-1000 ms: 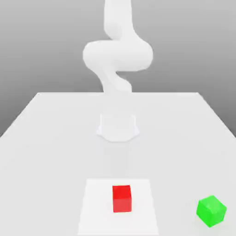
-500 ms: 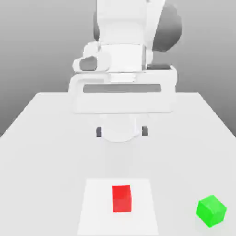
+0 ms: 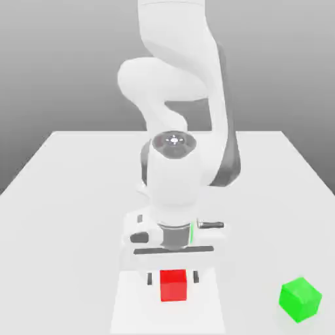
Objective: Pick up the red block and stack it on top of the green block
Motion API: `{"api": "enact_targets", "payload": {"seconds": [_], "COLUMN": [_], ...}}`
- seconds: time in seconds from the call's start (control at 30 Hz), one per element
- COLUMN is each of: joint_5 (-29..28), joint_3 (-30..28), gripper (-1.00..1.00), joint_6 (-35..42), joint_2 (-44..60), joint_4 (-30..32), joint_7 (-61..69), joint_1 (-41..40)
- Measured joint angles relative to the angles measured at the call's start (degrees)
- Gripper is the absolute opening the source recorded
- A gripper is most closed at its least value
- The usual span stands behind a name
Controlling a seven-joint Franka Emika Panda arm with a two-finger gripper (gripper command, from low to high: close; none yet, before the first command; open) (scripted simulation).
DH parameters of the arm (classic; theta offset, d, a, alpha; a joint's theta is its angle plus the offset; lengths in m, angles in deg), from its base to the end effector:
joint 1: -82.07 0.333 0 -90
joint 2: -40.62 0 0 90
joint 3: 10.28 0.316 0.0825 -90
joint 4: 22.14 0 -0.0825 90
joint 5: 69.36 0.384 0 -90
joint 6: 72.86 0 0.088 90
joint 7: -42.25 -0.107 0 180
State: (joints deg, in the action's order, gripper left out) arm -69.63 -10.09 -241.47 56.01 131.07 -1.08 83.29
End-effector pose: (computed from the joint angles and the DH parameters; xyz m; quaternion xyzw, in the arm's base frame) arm 0.4081 0.0105 0.1487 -0.9346 0.3556 -0.0001 0.0000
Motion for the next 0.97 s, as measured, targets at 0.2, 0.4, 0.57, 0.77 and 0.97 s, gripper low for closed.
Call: {"api": "enact_targets", "payload": {"seconds": [0.2,0.4,0.57,0.77,0.97], "joint_5": [-0.1,-0.6,-2.9,-8.4,-9.0], "joint_3": [0.1,3.0,10.4,12.1,11.7], "gripper": [-1.00,-1.00,-1.00,1.00,1.00], "joint_6": [2.4,12.1,18.7,14.4,13.5], "joint_2": [-2.9,-10.4,-7.2,2.7,3.7], "joint_4": [0.4,-1.6,-11.2,-16.5,-16.6], "joint_7": [-0.1,3.0,11.2,12.1,11.7], "joint_1": [-0.1,3.0,10.2,15.0,15.3]}}
